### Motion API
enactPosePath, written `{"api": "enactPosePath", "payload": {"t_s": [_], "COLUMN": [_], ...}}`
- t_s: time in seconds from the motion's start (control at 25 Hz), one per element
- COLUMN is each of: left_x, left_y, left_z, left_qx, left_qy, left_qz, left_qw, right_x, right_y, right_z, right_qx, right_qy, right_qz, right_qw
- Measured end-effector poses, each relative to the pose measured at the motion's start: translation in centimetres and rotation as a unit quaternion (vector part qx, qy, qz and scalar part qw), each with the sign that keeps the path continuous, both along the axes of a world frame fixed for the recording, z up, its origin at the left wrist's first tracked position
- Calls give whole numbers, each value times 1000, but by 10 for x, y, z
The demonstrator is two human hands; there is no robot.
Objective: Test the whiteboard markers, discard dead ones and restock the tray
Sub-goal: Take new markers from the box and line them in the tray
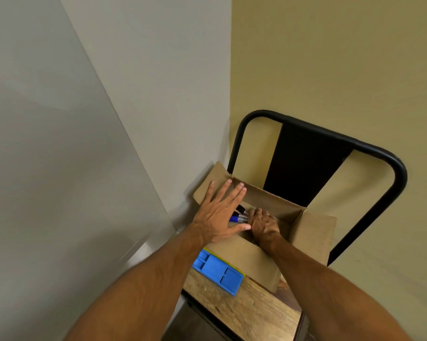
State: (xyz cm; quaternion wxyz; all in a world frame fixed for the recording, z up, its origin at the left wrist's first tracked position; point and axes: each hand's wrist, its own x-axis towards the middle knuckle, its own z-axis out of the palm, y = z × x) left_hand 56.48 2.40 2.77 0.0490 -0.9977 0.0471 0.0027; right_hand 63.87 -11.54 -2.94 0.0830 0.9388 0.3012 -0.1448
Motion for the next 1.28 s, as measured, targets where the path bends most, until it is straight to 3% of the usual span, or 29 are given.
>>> {"api": "enactPosePath", "payload": {"t_s": [0.28,0.6,0.88,1.12,1.28], "left_x": [-30,-78,-152,-202,-234], "left_y": [-1,-4,-12,-17,-23], "left_z": [21,52,94,109,118], "left_qx": [3,1,-33,-79,-119], "left_qy": [23,20,-15,-14,-71], "left_qz": [34,68,109,134,161], "left_qw": [999,997,993,988,977], "right_x": [-21,-68,-143,-204,-232], "right_y": [-18,-31,-35,-21,-13], "right_z": [36,93,146,168,169], "right_qx": [23,106,144,174,181], "right_qy": [-47,-90,-185,-207,-224], "right_qz": [39,16,99,169,216], "right_qw": [998,990,967,948,933]}}
